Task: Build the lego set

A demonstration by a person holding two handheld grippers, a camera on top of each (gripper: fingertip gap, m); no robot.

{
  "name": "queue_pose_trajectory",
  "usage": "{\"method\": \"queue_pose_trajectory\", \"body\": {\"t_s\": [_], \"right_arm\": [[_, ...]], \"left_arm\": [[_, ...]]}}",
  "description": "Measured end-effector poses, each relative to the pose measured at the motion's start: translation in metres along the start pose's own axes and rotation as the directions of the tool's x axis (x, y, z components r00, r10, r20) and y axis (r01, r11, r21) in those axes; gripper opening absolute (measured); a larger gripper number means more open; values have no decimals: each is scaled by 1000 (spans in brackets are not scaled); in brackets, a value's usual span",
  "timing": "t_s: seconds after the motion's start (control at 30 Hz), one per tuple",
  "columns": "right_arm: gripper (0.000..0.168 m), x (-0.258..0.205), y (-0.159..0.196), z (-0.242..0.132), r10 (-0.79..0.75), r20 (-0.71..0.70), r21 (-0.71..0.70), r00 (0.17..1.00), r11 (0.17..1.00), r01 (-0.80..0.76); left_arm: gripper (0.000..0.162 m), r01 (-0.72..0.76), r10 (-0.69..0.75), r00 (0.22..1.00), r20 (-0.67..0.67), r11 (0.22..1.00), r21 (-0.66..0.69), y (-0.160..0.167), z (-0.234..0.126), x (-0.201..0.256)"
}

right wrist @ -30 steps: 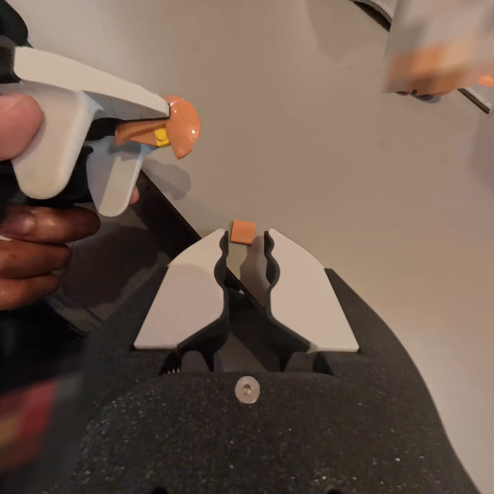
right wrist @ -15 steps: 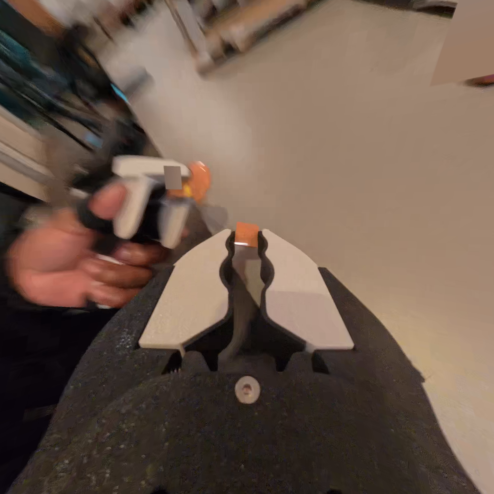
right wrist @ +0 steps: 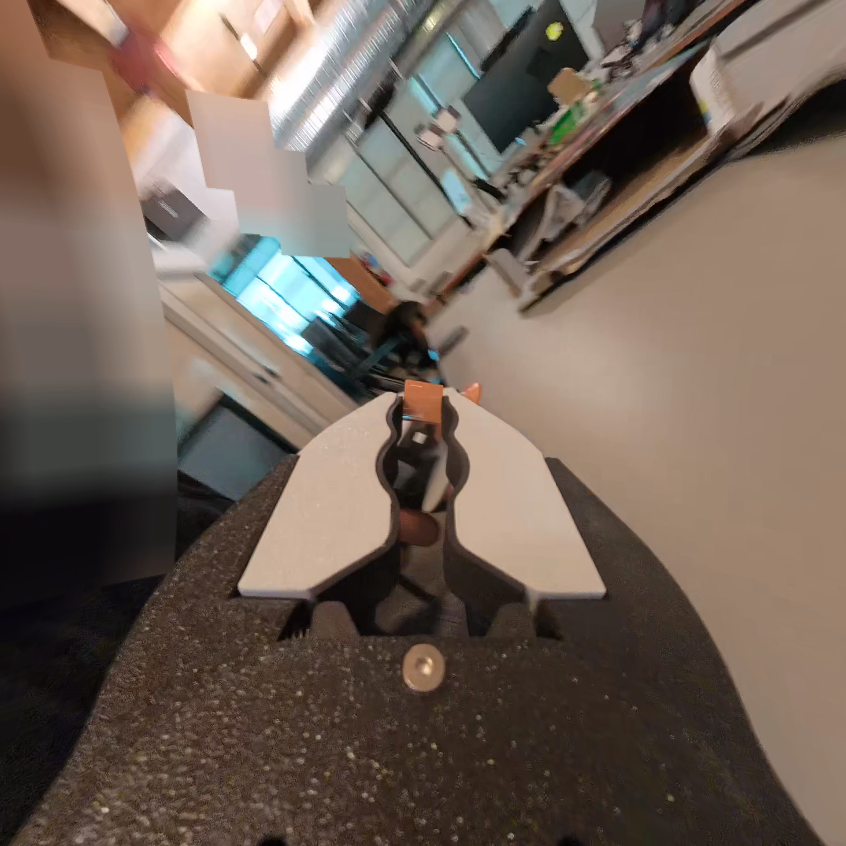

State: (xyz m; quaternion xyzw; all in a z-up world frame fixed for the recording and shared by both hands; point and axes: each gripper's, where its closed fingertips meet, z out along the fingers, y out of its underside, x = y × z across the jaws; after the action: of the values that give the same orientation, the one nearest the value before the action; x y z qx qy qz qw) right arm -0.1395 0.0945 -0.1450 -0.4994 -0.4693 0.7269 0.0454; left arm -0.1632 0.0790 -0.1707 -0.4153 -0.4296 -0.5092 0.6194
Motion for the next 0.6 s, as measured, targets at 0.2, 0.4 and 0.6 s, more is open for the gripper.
{"method": "queue_pose_trajectory", "body": {"t_s": [0.2,0.4,0.6], "right_arm": [[16,-2,10,18,-622,-265,-285,736,780,557],[16,15,33,31,-838,-251,-569,484,532,627],[16,24,35,34,-891,-235,-657,388,440,612]], "left_arm": [[5,69,-69,998,-4,997,40,-6,-2,-5],[5,123,-122,992,-25,990,72,-8,-1,-6],[5,140,-140,990,-11,986,90,-9,-3,-10]]}}
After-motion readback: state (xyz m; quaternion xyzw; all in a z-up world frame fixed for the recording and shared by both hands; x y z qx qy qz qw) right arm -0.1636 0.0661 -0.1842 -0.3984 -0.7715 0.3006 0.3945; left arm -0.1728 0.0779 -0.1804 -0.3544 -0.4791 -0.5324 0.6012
